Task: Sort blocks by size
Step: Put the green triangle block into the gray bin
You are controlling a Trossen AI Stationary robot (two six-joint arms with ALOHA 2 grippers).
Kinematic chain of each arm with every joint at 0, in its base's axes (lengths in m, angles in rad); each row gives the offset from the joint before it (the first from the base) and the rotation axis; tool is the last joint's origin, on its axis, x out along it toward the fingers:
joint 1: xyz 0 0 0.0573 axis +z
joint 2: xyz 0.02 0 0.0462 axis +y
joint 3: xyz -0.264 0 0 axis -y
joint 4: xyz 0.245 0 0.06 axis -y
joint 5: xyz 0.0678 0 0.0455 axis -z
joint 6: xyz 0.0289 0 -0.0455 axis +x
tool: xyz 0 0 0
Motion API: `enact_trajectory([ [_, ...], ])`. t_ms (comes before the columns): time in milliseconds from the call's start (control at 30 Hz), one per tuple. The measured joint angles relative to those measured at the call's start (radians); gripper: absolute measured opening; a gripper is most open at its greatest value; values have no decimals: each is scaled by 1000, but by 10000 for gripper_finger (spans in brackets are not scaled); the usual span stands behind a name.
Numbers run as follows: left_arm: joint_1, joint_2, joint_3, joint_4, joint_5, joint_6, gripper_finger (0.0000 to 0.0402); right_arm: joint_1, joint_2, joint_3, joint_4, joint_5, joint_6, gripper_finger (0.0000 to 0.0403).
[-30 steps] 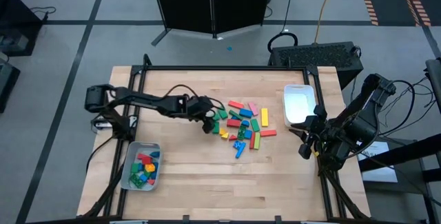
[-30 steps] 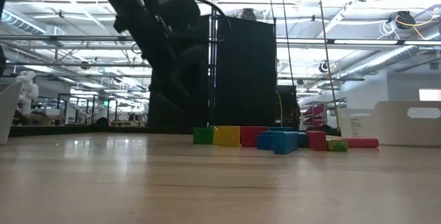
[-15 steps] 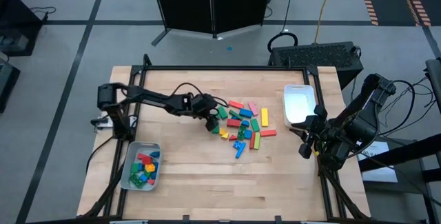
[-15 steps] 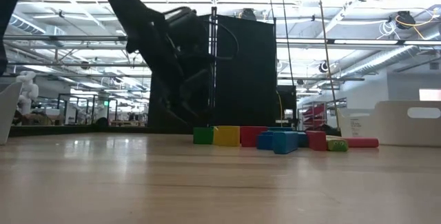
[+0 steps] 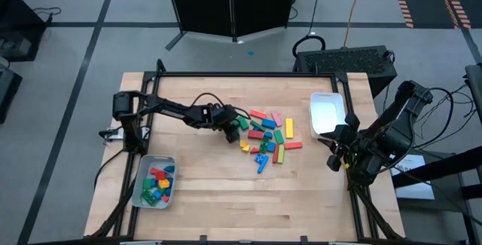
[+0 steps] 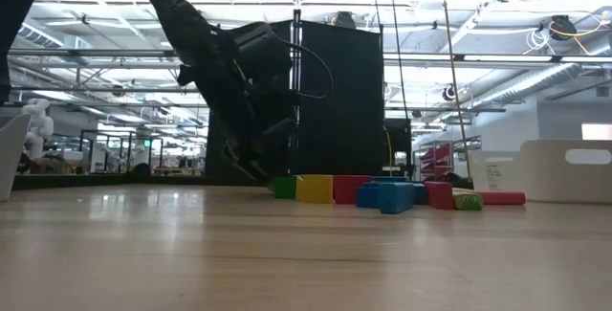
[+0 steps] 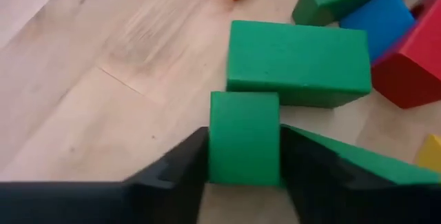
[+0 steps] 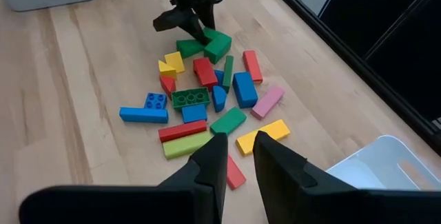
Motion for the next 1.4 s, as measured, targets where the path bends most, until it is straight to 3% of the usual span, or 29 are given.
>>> enact_trajectory([
  [100, -1, 0, 0, 4, -2, 0, 119, 0, 0, 0, -5, 0, 10, 68],
  [333, -32, -60, -2, -65, 26, -53, 119, 0, 0, 0, -5, 0, 9, 68],
  [567, -135, -275, -2, -301, -4, -171, 119, 0, 0, 0, -4, 1, 9, 68],
  [767, -393, -518, -2, -642, 17, -303, 119, 0, 0, 0, 0, 2, 9, 68],
  [967, -719, -675, -2, -929, 23, -746, 119, 0, 0, 0, 5, 2, 9, 68],
  [1200, -995, -688, -2, -1188, 87, -1123, 119, 0, 0, 0, 10, 4, 10, 68],
  [1400, -1102, -677, -2, -1291, 177, -1293, 131, 0, 0, 0, 35, 1, 10, 68],
])
